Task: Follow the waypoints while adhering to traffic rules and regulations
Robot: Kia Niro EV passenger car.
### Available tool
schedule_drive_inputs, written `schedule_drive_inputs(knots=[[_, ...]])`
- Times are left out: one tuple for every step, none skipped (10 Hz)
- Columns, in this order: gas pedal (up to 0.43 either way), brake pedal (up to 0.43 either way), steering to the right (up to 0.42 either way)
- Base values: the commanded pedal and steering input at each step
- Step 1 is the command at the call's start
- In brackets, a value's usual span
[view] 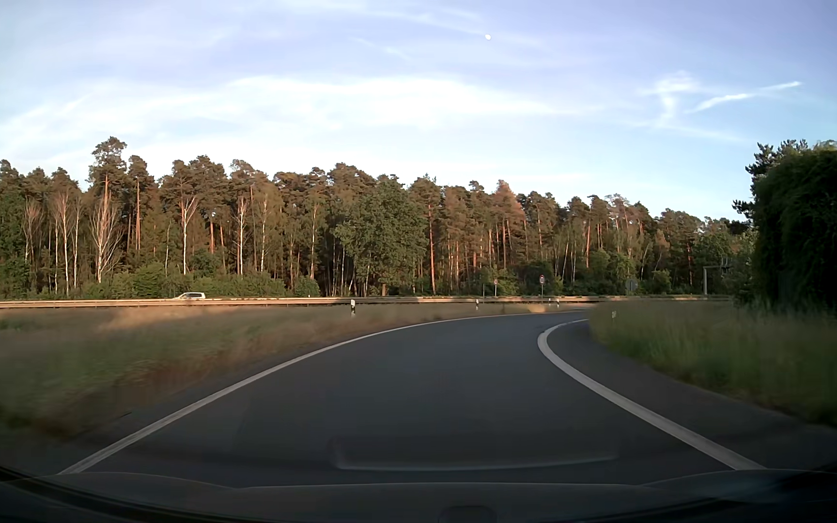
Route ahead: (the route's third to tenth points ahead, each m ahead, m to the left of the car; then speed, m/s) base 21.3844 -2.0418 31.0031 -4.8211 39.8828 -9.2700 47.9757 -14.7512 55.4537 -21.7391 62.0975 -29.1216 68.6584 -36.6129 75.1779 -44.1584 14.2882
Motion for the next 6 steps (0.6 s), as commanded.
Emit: schedule_drive_inputs(knots=[[0.000, 0.055, 0.042], [0.000, 0.000, 0.046], [0.000, 0.000, 0.053], [0.000, 0.000, 0.057], [0.000, 0.000, 0.061], [0.000, 0.000, 0.067]])
